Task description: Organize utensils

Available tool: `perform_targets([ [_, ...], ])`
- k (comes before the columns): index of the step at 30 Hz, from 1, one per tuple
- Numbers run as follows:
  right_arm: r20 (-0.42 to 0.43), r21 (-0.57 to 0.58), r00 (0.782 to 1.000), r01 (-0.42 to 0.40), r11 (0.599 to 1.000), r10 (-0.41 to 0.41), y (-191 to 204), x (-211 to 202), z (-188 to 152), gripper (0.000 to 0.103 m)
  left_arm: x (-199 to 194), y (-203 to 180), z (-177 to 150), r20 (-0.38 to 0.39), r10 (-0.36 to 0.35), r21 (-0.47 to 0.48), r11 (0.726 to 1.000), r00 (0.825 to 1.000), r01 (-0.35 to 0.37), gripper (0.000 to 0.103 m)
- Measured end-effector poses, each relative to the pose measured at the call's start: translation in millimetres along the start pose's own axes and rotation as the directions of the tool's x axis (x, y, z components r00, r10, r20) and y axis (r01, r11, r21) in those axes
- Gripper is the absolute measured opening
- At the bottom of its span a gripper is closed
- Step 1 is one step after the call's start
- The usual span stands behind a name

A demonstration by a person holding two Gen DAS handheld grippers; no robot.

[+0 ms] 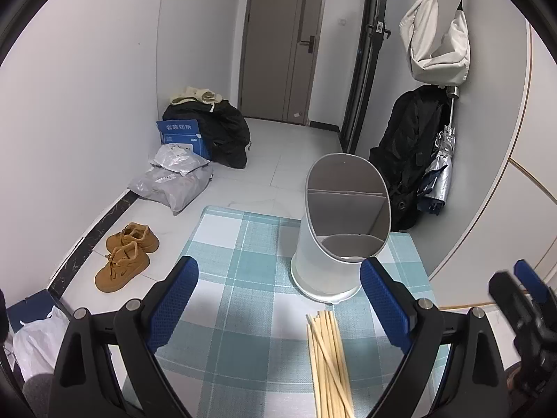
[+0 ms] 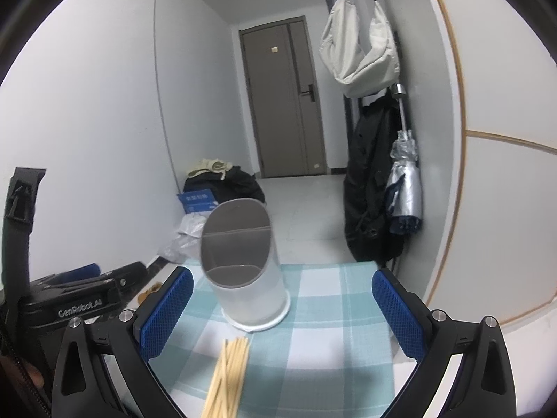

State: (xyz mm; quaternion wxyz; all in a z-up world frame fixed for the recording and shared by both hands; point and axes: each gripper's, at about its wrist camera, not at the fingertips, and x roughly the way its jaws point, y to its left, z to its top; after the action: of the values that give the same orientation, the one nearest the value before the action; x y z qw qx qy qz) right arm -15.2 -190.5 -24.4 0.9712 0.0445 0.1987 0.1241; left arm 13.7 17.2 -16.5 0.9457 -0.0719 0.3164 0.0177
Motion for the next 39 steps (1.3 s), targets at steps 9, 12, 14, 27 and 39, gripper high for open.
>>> perform_targets([
  [9, -0.284, -0.109, 0.953, -0.144, 0.984, 0.108, 38, 63, -21, 0.088, 27, 48, 3, -0.098, 0.042, -0.1, 0.994, 0.994, -0.051, 0.091],
  [12, -0.396, -0.15, 0.912, -0.182, 0.972, 0.109, 54, 93, -38, 0.082, 35, 68, 5, -0.128, 0.068, -0.141, 0.986, 0.989, -0.086, 0.091],
  [14, -0.464, -0.189, 0.881, -0.204, 0.961, 0.095, 66, 116, -52, 0.068, 39, 81, 6, -0.142, 0.082, -0.171, 0.98, 0.986, -0.106, 0.091],
  [27, -0.596, -0.36, 0.799, -0.18, 0.915, -0.077, 94, 192, -102, 0.024, 54, 120, 3, -0.227, 0.103, -0.277, 0.947, 0.968, -0.165, 0.091],
  [39, -0.54, -0.224, 0.842, -0.17, 0.96, 0.023, 64, 157, -74, 0.007, 62, 113, -5, -0.261, 0.112, -0.224, 0.959, 0.959, -0.173, 0.091],
])
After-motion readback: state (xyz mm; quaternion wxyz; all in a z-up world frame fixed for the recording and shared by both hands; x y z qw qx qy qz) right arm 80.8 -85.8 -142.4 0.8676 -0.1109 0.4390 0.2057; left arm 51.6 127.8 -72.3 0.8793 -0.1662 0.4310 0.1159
